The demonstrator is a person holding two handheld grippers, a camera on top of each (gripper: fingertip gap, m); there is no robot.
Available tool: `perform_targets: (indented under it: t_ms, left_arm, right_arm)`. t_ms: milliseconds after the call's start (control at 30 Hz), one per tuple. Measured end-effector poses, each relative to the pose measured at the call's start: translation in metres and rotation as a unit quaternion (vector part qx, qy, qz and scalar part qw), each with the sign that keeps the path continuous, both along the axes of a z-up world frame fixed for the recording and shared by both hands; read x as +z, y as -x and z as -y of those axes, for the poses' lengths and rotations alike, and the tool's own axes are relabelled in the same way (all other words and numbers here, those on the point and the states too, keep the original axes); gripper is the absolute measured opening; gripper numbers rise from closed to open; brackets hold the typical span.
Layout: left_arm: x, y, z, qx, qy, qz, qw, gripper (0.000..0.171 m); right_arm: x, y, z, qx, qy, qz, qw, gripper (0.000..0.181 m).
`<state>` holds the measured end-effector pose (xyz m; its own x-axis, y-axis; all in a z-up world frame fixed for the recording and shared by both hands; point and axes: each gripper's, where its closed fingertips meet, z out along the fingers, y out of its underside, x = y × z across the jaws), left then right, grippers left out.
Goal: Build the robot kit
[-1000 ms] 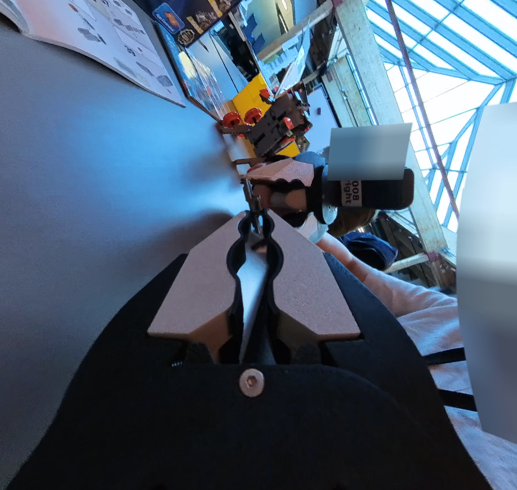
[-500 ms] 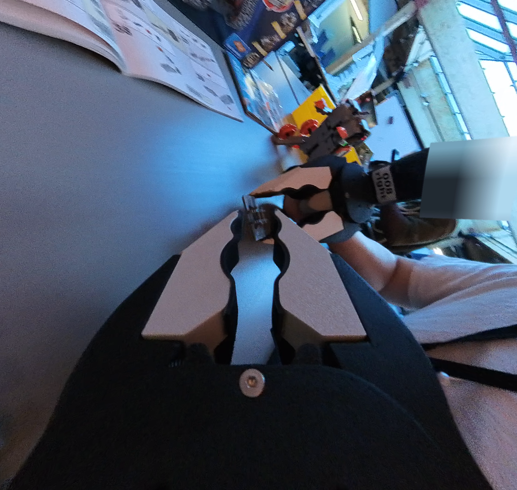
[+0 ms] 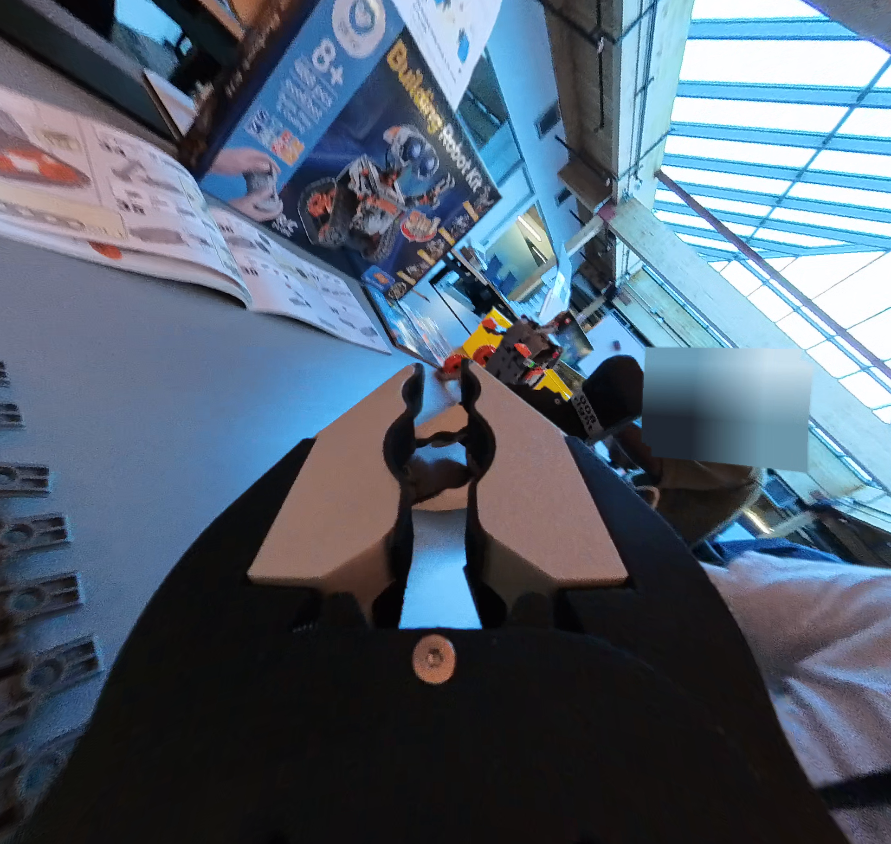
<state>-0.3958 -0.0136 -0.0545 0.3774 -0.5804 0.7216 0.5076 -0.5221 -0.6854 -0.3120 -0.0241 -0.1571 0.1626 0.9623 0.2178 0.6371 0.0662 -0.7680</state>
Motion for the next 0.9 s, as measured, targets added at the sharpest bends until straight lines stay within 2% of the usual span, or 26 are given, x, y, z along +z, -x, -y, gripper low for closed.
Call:
perform_targets:
  t_ms: [200,300,433,667,833,900]
  left_arm:
    - [0.011,0.016,0.004,0.052,-0.036,0.000,0.998,0.013]
    - [0.008,0.013,0.003,0.059,-0.039,-0.021,0.997,0.011]
    - [0.007,0.012,-0.008,0.080,-0.057,-0.057,0.993,0.006]
    - [0.012,-0.012,0.000,0.031,-0.070,-0.071,0.995,0.010]
    - [0.023,-0.003,0.003,0.077,-0.146,-0.126,0.978,0.009]
    - [0.038,0.005,0.010,0.098,-0.159,-0.090,0.978,0.007]
  right_arm:
    - [0.001,-0.006,0.002,0.002,0.001,-0.002,1.000,0.042]
    - [-0.003,-0.005,0.004,0.024,0.053,0.000,0.998,0.043]
    - [-0.004,-0.006,0.002,0.020,0.129,-0.011,0.991,0.043]
    - [-0.003,-0.006,0.005,0.021,0.046,0.001,0.999,0.037]
    - [-0.001,-0.007,0.004,0.010,0.020,0.000,1.000,0.038]
    - [-0.001,-0.008,0.001,-0.004,0.012,0.000,1.000,0.038]
